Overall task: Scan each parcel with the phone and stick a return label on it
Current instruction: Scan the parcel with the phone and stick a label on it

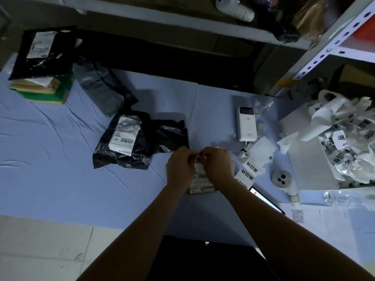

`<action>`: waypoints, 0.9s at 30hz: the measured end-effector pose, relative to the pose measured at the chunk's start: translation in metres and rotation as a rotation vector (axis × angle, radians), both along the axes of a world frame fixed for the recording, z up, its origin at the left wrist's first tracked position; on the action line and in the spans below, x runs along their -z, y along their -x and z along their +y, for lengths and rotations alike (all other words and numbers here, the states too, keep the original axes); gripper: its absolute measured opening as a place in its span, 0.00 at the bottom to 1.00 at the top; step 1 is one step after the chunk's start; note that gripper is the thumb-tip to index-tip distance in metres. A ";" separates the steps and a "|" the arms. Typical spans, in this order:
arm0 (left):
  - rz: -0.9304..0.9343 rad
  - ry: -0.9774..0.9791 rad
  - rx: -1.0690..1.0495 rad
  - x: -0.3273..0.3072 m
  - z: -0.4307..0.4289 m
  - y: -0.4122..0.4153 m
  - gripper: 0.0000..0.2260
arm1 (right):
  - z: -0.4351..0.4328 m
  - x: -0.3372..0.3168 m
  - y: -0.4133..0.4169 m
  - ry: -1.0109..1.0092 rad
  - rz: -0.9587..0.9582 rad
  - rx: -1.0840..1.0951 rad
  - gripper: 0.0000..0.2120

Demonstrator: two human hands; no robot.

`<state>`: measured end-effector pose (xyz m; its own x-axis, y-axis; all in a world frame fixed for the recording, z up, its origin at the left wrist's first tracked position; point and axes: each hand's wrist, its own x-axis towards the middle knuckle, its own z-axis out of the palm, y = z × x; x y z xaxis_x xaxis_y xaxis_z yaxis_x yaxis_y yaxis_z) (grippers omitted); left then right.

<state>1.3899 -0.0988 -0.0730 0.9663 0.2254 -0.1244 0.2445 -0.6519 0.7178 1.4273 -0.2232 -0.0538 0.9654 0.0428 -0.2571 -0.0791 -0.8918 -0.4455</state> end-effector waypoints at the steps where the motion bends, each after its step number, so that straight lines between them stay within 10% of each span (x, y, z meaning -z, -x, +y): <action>1: -0.004 -0.062 0.043 -0.001 -0.002 0.002 0.10 | 0.003 0.002 0.002 0.077 -0.017 -0.044 0.06; 6: 0.029 -0.148 0.097 -0.003 -0.006 0.006 0.07 | -0.002 0.008 0.018 0.213 -0.166 -0.069 0.07; 14: 0.148 0.019 -0.201 0.007 0.018 0.022 0.19 | -0.019 0.019 0.024 -0.277 0.100 0.372 0.21; 20: 0.251 0.549 -0.208 0.017 0.004 0.052 0.14 | -0.035 0.029 0.050 -0.556 0.207 0.251 0.10; 27: 0.080 0.541 -0.266 -0.032 0.029 0.088 0.25 | -0.005 -0.015 0.061 -0.870 0.282 0.093 0.12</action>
<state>1.3017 -0.0699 -0.0406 0.8685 0.3423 -0.3584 0.4156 -0.1091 0.9030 1.3661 -0.2283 -0.0391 0.8811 0.2566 -0.3972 -0.3416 -0.2355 -0.9099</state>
